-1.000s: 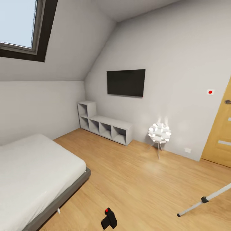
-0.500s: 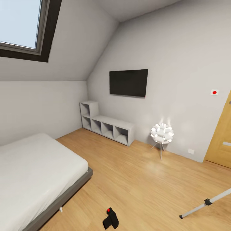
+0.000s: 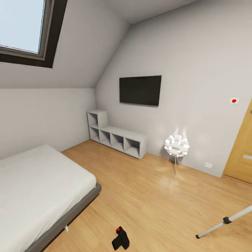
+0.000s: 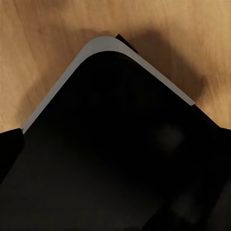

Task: Attach the digital camera to the camera tripod in the bedroom.

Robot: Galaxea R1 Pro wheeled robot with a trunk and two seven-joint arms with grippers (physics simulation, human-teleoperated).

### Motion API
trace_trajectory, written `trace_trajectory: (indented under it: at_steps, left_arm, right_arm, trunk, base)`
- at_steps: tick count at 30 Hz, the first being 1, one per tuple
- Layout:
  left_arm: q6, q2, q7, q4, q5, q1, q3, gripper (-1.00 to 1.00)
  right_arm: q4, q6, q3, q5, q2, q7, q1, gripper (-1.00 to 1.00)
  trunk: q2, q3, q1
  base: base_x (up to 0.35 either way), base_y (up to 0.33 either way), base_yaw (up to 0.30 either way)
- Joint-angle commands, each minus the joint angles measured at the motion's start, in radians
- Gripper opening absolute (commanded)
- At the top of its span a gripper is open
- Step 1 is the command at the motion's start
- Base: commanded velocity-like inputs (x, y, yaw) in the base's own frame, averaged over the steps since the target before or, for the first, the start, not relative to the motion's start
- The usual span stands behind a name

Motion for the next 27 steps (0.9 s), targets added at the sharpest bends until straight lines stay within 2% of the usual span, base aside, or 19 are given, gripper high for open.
trace_trajectory:
  at_steps: [1,19,27]
  left_arm:
    - [-0.001,0.000,0.000,-0.002,-0.003,0.001,0.008,1.00]
    - [-0.002,-0.001,-0.002,-0.003,-0.001,0.000,0.009,1.00]
    - [0.004,-0.027,-0.008,-0.023,-0.001,0.000,0.010,1.00]
  right_arm:
    - [0.003,-0.006,0.008,-0.001,0.000,0.001,-0.002,1.00]
    - [0.003,-0.011,0.009,-0.001,0.000,0.000,-0.002,1.00]
    - [0.003,-0.012,0.010,-0.001,0.000,0.001,-0.002,1.00]
  trunk:
    - [-0.001,-0.001,0.000]
    - [-0.001,-0.001,0.000]
    - [-0.001,-0.001,0.000]
  base:
    - [0.000,0.000,0.000]
    - [0.000,0.000,0.000]
    - [0.001,0.000,0.000]
